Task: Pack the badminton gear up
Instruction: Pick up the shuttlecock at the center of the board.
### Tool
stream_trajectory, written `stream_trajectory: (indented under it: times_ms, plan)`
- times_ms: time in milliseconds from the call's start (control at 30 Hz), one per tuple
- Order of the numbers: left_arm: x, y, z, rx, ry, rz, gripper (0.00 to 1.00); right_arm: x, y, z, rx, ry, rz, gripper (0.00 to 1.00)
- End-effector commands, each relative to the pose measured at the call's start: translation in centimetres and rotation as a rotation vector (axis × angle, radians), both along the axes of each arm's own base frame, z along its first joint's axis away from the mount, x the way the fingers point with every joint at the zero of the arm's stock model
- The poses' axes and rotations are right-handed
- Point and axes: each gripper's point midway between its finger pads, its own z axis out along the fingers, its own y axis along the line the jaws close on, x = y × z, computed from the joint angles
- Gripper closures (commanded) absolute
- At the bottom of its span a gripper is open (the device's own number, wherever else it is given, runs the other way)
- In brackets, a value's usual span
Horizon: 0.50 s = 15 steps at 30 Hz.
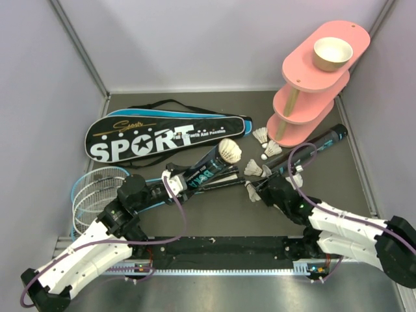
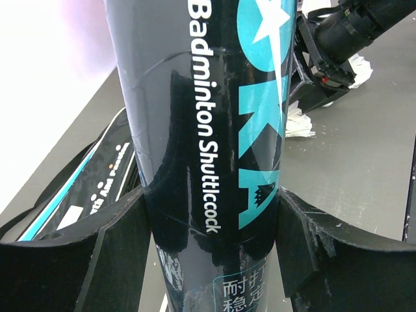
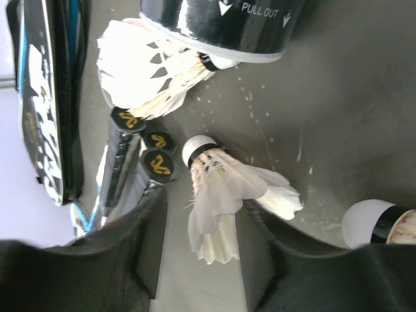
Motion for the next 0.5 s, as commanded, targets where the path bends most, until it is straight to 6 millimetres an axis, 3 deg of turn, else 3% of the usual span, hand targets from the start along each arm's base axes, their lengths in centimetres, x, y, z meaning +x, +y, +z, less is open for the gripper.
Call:
stream_trajectory:
  times_ms: [0, 67, 100, 167, 267, 300, 333, 367, 400, 467]
  plan:
    - [-0.2, -0.6, 2.8, -0.071, -0.068, -0.034, 0.92, 2.0, 0.7, 2.1, 0.031, -0.062, -0.058, 0.68]
    - [-0.4, -0.7, 2.7, -0.070, -0.066, -0.043, 0.93, 2.0, 0.4, 1.9, 0.014, -0.064, -0.056, 0.83]
    - [-0.4, -0.7, 2.7, -0.069, -0.070, -0.043, 0.93, 1.9, -0.1, 1.9, 0.006, -0.055, -0.061, 1.00]
    - [-0.3, -0.6, 2.7, -0.070, -0.072, -0.034, 0.92, 1.3, -0.8, 1.9, -0.056, -0.050, -0.018, 1.00]
    - [-0.2, -0.7, 2.7, -0.063, -0.066, -0.037, 0.92, 0.5, -2.8, 5.4, -0.234, -0.137, 0.083, 1.00]
    - [-0.1, -0.7, 2.6, -0.059, -0.066, -0.033, 0.92, 0.2, -3.2, 8.6, -0.267, -0.202, 0.121, 1.00]
    - [0.0, -0.6, 2.4, -0.057, -0.063, -0.028, 0.93, 0.1, -3.3, 10.5, -0.305, -0.257, 0.173, 1.00]
    - [0.0, -0.6, 2.5, -0.059, -0.066, -0.025, 0.92, -0.6, -3.0, 11.9, -0.425, -0.334, 0.336, 1.00]
    - [-0.1, -0.7, 2.5, -0.058, -0.062, -0.033, 0.92, -0.9, -2.3, 16.4, -0.429, -0.442, 0.411, 1.00]
    - [-0.2, -0.9, 2.3, -0.054, -0.057, -0.042, 0.92, -3.6, -0.4, 19.7, -0.509, -0.587, 0.730, 1.00]
